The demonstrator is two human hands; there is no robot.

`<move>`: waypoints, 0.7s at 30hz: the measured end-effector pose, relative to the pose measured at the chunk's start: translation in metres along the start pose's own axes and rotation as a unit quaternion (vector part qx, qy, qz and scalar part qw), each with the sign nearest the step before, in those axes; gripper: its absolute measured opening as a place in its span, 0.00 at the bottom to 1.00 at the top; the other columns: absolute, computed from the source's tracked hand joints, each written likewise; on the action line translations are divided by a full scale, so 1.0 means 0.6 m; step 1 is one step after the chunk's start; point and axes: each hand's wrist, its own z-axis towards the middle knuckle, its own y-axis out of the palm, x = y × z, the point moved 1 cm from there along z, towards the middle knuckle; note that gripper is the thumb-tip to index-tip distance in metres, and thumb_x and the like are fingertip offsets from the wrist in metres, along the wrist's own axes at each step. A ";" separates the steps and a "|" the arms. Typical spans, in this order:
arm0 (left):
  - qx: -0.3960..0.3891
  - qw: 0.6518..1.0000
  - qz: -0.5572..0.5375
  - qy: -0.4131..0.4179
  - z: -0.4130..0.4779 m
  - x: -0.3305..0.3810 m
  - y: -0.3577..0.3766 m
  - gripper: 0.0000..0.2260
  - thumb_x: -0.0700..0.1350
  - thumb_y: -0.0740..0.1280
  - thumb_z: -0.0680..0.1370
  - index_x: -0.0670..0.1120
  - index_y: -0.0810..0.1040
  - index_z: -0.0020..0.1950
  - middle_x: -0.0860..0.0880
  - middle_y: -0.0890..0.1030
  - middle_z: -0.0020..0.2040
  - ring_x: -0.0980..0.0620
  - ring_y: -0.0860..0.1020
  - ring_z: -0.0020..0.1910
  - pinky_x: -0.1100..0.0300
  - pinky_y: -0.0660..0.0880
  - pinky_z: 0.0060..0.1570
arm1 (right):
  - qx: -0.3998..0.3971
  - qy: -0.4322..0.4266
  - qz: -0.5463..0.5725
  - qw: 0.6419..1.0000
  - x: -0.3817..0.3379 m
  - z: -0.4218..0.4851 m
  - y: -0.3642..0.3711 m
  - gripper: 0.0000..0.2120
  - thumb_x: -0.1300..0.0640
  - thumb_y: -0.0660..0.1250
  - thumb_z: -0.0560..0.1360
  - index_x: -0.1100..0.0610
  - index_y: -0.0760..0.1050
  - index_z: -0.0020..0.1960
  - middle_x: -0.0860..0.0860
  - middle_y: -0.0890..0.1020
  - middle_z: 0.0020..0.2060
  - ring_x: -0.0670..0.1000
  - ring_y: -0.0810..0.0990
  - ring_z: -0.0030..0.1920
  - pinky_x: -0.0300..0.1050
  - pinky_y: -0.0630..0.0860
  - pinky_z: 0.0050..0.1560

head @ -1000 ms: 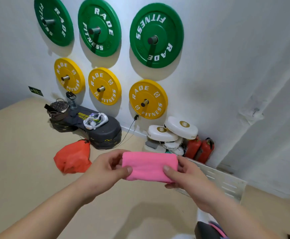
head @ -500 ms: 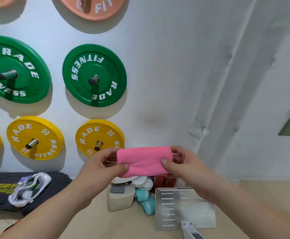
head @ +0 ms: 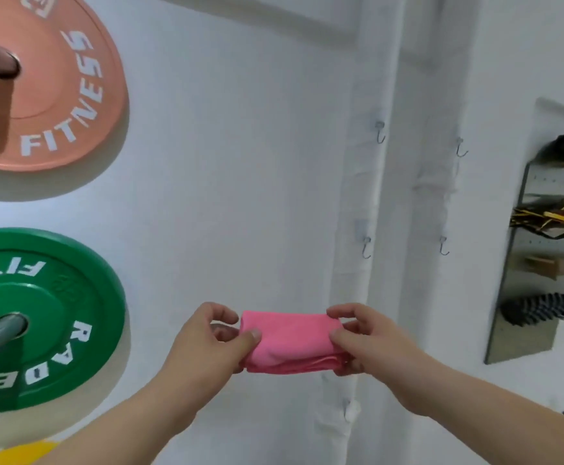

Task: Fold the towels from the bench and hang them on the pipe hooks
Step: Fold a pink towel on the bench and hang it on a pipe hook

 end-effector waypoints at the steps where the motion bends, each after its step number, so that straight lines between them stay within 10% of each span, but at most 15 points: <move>1: 0.004 1.000 0.011 0.023 0.041 0.014 0.011 0.12 0.46 0.76 0.75 0.51 0.76 0.53 0.50 0.85 0.49 0.47 0.87 0.40 0.56 0.83 0.45 | 0.004 -0.002 -0.005 1.000 -0.015 0.034 -0.012 0.13 0.60 0.69 0.77 0.46 0.80 0.58 0.54 0.82 0.53 0.55 0.86 0.42 0.58 0.85 0.53; 11: -0.082 0.958 0.072 0.266 0.410 0.201 0.166 0.04 0.51 0.71 0.79 0.58 0.83 0.53 0.55 0.78 0.59 0.55 0.84 0.43 0.66 0.74 0.41 | 0.243 -0.130 -0.122 0.954 -0.179 0.315 -0.157 0.10 0.60 0.64 0.79 0.49 0.83 0.51 0.47 0.82 0.54 0.53 0.86 0.36 0.35 0.80 0.38; 14: -0.120 0.907 0.123 0.385 0.489 0.288 0.201 0.23 0.53 0.78 0.71 0.56 0.79 0.66 0.61 0.65 0.70 0.61 0.80 0.54 0.63 0.78 0.54 | 0.271 -0.156 -0.166 0.935 -0.246 0.369 -0.221 0.16 0.65 0.65 0.76 0.55 0.80 0.62 0.56 0.80 0.57 0.56 0.85 0.50 0.43 0.82 0.48; 18: -0.053 0.823 0.211 0.524 0.582 0.391 0.249 0.31 0.41 0.77 0.70 0.52 0.74 0.71 0.56 0.65 0.72 0.56 0.77 0.54 0.57 0.78 0.59 | 0.301 -0.265 -0.375 0.836 -0.310 0.442 -0.305 0.30 0.64 0.74 0.71 0.57 0.72 0.71 0.50 0.66 0.68 0.50 0.78 0.55 0.41 0.77 0.63; 21: 0.032 0.782 0.173 0.598 0.626 0.446 0.291 0.21 0.38 0.72 0.74 0.49 0.78 0.66 0.53 0.74 0.63 0.55 0.76 0.50 0.55 0.79 0.56 | 0.382 -0.377 -0.402 0.742 -0.343 0.502 -0.373 0.21 0.60 0.76 0.71 0.58 0.78 0.62 0.49 0.73 0.56 0.46 0.76 0.50 0.25 0.69 0.55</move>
